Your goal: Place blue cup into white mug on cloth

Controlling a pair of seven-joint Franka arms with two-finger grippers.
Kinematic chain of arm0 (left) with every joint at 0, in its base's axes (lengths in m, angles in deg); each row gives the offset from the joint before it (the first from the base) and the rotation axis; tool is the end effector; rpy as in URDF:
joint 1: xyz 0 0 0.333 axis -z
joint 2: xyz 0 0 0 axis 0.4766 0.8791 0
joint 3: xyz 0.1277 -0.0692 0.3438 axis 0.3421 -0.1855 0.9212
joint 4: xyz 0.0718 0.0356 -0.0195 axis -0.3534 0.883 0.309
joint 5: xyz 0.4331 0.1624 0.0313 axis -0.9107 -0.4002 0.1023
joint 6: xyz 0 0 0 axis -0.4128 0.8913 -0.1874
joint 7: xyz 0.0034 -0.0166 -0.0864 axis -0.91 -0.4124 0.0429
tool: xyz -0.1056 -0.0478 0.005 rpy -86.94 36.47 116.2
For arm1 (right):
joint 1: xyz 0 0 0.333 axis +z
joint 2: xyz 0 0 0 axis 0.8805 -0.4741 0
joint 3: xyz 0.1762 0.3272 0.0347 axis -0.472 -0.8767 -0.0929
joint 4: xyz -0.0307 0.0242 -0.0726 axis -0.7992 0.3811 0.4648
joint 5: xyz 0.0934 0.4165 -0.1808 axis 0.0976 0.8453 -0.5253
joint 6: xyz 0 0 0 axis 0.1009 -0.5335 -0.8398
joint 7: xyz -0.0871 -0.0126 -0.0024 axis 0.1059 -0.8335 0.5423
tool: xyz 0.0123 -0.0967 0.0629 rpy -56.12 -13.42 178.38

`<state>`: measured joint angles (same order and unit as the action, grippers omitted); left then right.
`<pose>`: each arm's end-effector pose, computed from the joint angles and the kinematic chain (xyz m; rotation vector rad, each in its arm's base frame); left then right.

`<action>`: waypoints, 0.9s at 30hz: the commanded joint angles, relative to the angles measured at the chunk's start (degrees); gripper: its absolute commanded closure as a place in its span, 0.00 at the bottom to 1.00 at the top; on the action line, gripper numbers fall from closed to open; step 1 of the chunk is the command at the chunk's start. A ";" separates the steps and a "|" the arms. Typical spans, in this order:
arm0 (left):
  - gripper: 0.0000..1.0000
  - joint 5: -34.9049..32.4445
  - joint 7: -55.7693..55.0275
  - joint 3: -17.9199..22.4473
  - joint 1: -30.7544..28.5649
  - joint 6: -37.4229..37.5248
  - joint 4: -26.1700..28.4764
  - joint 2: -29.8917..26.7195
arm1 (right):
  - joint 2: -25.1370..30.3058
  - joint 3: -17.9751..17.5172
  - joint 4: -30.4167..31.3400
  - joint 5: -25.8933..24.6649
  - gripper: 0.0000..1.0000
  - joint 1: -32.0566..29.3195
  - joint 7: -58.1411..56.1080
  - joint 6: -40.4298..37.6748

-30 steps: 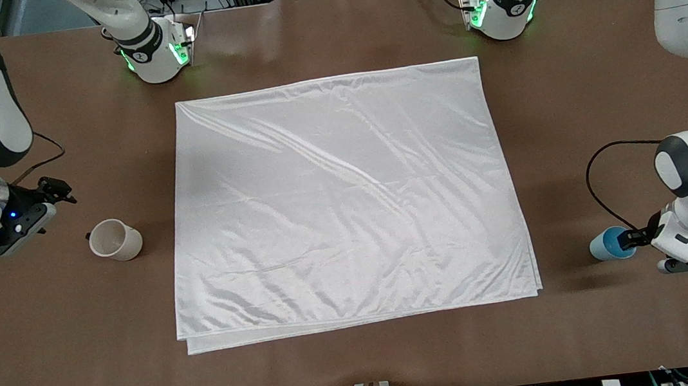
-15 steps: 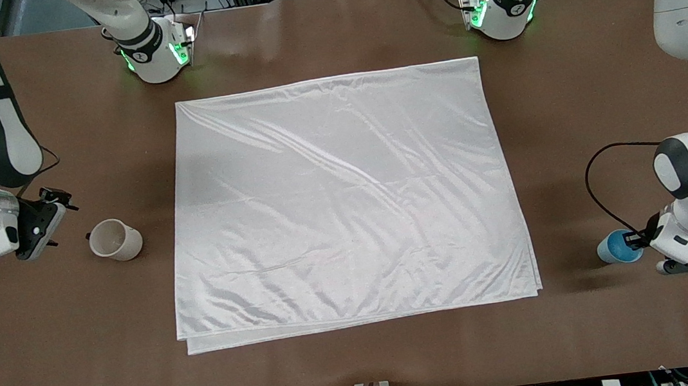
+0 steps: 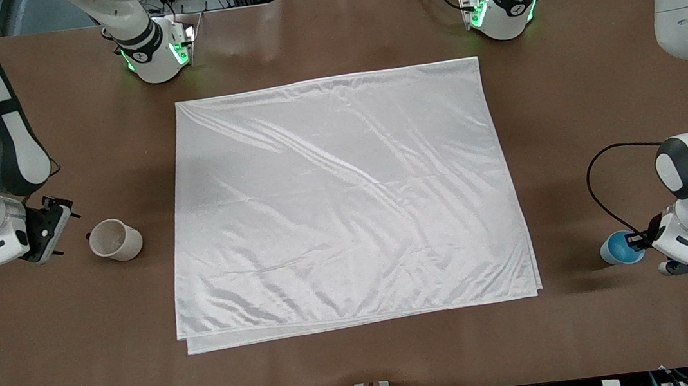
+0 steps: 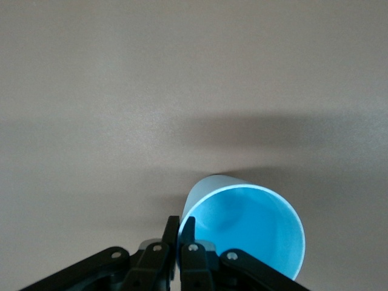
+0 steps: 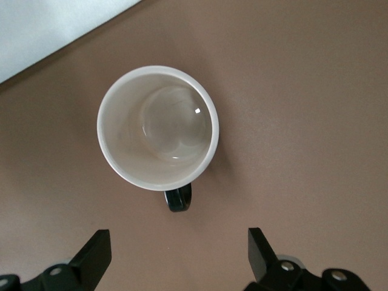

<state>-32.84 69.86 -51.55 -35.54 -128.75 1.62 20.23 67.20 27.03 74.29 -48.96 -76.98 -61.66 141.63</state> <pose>0.8221 0.1160 0.2371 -3.0627 0.0064 -0.1396 0.6335 -0.1645 0.2834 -2.5957 -1.6850 0.0937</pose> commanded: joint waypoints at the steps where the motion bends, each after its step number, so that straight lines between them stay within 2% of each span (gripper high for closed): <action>1: 1.00 -0.77 0.34 -0.31 -0.31 0.04 -0.34 -0.85 | -1.60 -0.52 1.24 0.12 0.00 -1.15 -4.44 2.90; 16: 1.00 -0.60 0.25 -0.67 -0.31 3.20 -0.43 -2.96 | -4.33 -0.61 1.77 0.21 0.00 -1.59 -9.19 5.28; 27: 1.00 2.48 0.25 -0.75 0.04 7.16 -0.52 -5.77 | -4.59 -0.87 4.14 0.39 0.00 -1.68 -11.13 8.61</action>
<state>-31.92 69.86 -52.08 -35.48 -123.58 0.75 16.86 62.86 26.84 76.48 -48.96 -77.79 -70.80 146.87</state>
